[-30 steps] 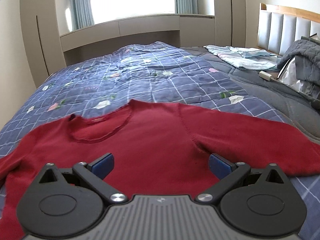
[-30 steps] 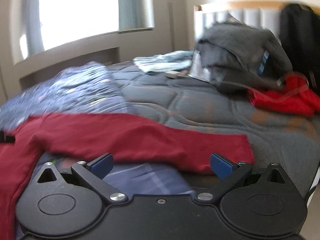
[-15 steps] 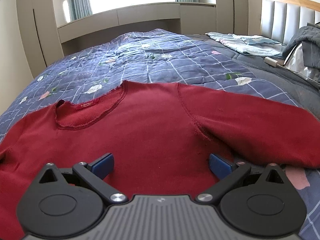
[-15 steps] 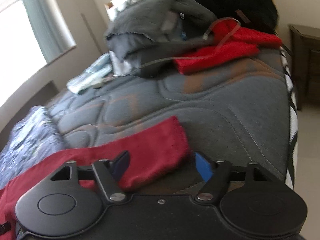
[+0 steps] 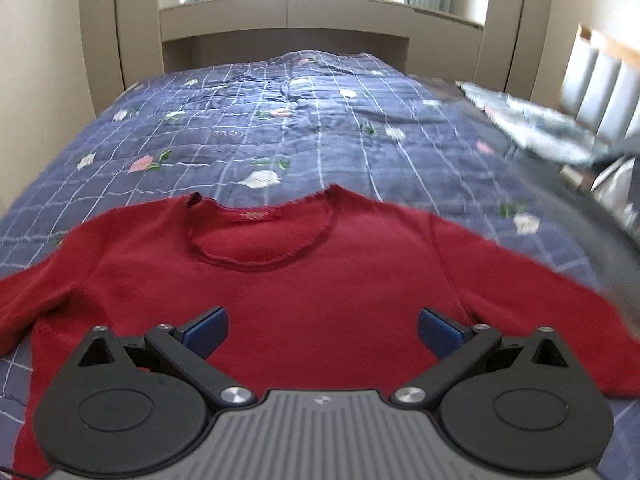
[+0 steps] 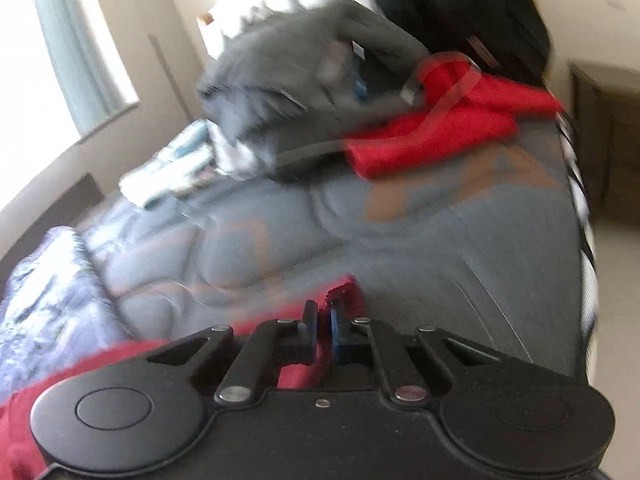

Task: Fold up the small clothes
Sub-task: 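Lift the sleeve with the right gripper, lay it across the shirt body, open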

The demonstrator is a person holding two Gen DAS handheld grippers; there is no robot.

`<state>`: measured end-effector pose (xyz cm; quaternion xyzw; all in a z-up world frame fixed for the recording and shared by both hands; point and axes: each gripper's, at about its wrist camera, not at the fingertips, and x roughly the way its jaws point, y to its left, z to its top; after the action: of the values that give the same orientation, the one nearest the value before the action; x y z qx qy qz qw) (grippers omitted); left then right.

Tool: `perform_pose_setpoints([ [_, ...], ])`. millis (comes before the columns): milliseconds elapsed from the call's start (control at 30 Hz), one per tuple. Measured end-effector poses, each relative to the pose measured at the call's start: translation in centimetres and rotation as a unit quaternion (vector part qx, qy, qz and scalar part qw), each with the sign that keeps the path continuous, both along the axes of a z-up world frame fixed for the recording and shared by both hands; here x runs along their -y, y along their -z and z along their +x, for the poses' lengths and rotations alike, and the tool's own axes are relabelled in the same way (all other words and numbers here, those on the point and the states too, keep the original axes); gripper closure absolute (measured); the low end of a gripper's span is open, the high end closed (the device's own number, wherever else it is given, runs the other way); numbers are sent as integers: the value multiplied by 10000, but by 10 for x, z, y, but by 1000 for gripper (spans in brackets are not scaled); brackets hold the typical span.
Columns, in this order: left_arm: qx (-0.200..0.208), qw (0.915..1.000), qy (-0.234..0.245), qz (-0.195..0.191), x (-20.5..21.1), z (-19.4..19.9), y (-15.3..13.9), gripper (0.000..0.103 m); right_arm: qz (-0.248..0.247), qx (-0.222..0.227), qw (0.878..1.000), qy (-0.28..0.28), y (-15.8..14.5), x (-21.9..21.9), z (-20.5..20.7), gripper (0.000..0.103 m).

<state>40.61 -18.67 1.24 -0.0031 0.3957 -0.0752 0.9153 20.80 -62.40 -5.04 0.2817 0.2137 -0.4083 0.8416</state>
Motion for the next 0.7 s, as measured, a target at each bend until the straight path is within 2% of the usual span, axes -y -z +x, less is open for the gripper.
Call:
perform_pose_setpoints([
  [167, 154, 9996, -95, -224, -47, -5, -28, 0, -479, 472, 9935, -922, -60, -23, 48, 97],
  [300, 328, 9984, -106, -448, -88, -12, -48, 0, -916, 851, 9708, -2046, -111, -71, 100, 97],
  [500, 498, 9939, -649, -737, -160, -23, -65, 0, -1420, 1117, 9166, -3568, -151, -185, 174, 97],
  [700, 600, 9860, -1296, -857, -240, -36, -67, 0, -1756, 1077, 8496, -4855, -149, -319, 218, 97],
])
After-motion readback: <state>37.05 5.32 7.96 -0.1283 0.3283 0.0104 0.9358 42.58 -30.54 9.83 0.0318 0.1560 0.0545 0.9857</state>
